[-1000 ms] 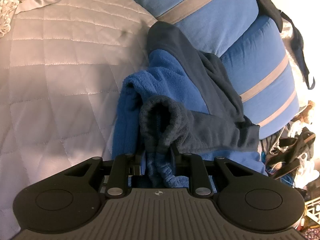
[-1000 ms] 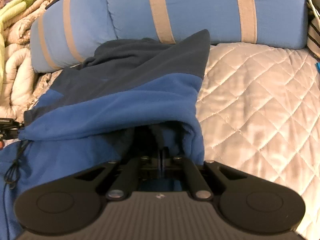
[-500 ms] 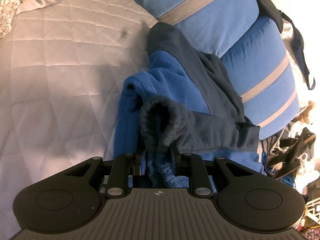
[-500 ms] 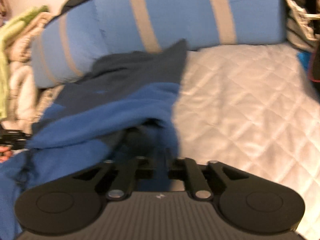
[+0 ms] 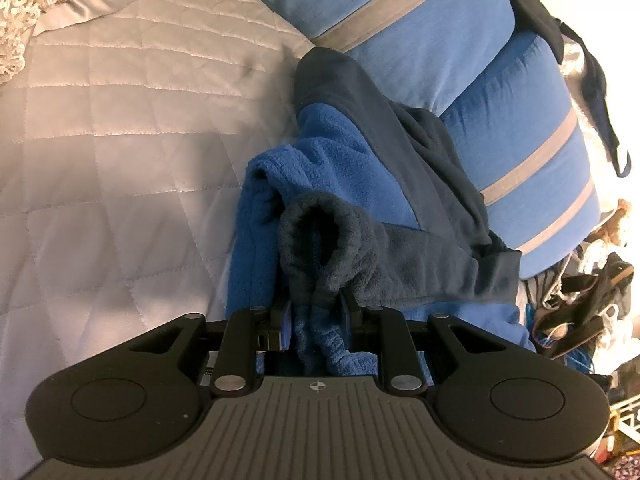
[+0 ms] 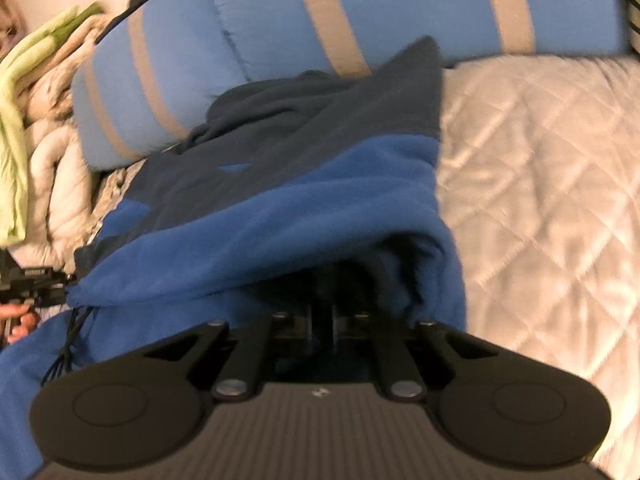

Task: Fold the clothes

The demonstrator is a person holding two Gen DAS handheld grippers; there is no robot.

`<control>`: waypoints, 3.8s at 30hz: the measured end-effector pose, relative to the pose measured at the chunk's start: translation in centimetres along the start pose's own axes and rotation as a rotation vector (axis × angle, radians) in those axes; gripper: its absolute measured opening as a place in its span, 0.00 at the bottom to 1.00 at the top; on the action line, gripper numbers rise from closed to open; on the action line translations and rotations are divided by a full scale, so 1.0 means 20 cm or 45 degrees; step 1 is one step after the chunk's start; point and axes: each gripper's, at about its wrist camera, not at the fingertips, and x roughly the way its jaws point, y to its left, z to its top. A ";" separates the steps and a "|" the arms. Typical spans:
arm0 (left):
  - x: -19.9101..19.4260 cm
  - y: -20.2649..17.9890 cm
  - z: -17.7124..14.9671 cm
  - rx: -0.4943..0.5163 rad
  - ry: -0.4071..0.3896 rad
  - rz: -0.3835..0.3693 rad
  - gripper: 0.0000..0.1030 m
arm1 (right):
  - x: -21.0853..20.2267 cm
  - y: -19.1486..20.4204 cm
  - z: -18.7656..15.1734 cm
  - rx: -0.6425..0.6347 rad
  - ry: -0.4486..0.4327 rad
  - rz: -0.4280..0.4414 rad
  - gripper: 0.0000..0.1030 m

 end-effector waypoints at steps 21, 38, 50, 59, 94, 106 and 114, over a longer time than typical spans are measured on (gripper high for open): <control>-0.29 -0.07 0.03 0.071 -0.140 -0.009 0.58 | -0.07 0.07 -0.02 -0.442 -0.057 -0.527 0.72; -1.00 -0.50 -0.06 0.475 -0.478 -0.018 0.73 | -0.22 -0.03 0.01 -0.404 -0.141 -0.605 0.96; -1.25 -0.87 -0.19 0.753 -0.689 -0.088 0.75 | -0.96 0.27 0.12 -0.524 -0.517 -0.668 1.00; -1.42 -0.96 -0.20 0.766 -0.831 -0.136 0.77 | -1.41 0.41 0.19 -0.493 -0.859 -0.743 1.00; -1.34 -0.55 -0.69 0.810 -0.522 0.031 0.82 | -1.75 0.54 -0.45 -0.587 -0.706 -0.569 1.00; -1.01 -0.03 -0.72 0.377 -0.264 -0.197 0.81 | -1.46 0.51 -0.54 -0.586 -0.577 -0.516 1.00; -0.88 0.23 -0.72 -0.002 -0.153 -0.551 0.69 | -1.35 0.55 -0.51 -0.592 -0.538 -0.478 1.00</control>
